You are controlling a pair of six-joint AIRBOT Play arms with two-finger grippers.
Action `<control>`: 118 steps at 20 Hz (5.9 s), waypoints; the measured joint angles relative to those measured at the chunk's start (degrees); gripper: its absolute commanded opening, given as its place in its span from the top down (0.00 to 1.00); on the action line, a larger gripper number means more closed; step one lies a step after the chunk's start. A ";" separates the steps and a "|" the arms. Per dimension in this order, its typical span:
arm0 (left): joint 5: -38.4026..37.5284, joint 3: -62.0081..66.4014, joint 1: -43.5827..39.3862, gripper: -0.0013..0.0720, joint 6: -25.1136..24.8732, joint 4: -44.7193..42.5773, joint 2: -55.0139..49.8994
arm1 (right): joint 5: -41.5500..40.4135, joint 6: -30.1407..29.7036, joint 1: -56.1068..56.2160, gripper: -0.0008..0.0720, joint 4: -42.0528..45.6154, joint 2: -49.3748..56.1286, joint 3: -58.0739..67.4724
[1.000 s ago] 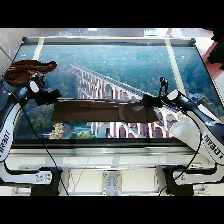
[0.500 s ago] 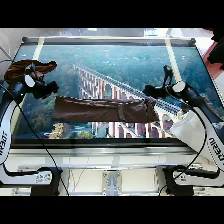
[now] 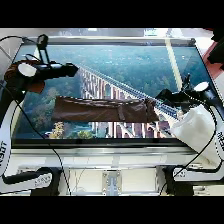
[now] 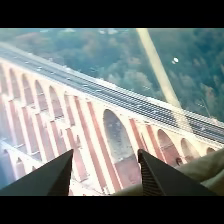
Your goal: Fold the shirts.
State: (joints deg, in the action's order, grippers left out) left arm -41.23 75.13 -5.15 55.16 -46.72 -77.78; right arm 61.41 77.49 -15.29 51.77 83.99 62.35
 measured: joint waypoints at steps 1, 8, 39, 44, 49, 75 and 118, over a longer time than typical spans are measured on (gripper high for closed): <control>0.11 0.07 -2.08 0.31 -2.47 0.98 0.13 | 0.61 -1.29 -0.96 0.10 -2.03 1.42 -0.37; 1.90 0.20 -13.11 0.31 -7.04 -2.49 0.22 | 4.87 -11.56 -3.58 0.10 -11.61 10.62 -1.31; -9.31 0.24 -18.80 0.96 16.87 -8.48 -20.63 | 11.52 -11.87 8.55 0.95 -18.05 2.16 9.14; -6.73 0.52 -20.20 0.96 18.38 -11.21 -22.86 | 11.54 -4.15 18.67 0.95 -9.99 1.33 18.27; -9.70 5.35 -17.75 0.96 19.67 -17.81 -19.98 | 8.24 2.80 28.15 0.95 -5.62 1.20 25.51; -16.87 9.07 2.27 0.96 23.06 -30.58 3.74 | -33.70 11.61 50.80 0.26 -12.17 18.95 34.12; -15.65 9.07 2.25 0.38 22.88 -31.02 3.74 | -5.53 6.56 40.92 0.95 -7.48 27.47 38.18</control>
State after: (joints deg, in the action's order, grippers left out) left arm -56.88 84.20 -2.90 78.04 -77.73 -74.04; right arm 55.88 84.05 25.63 44.29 111.46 100.53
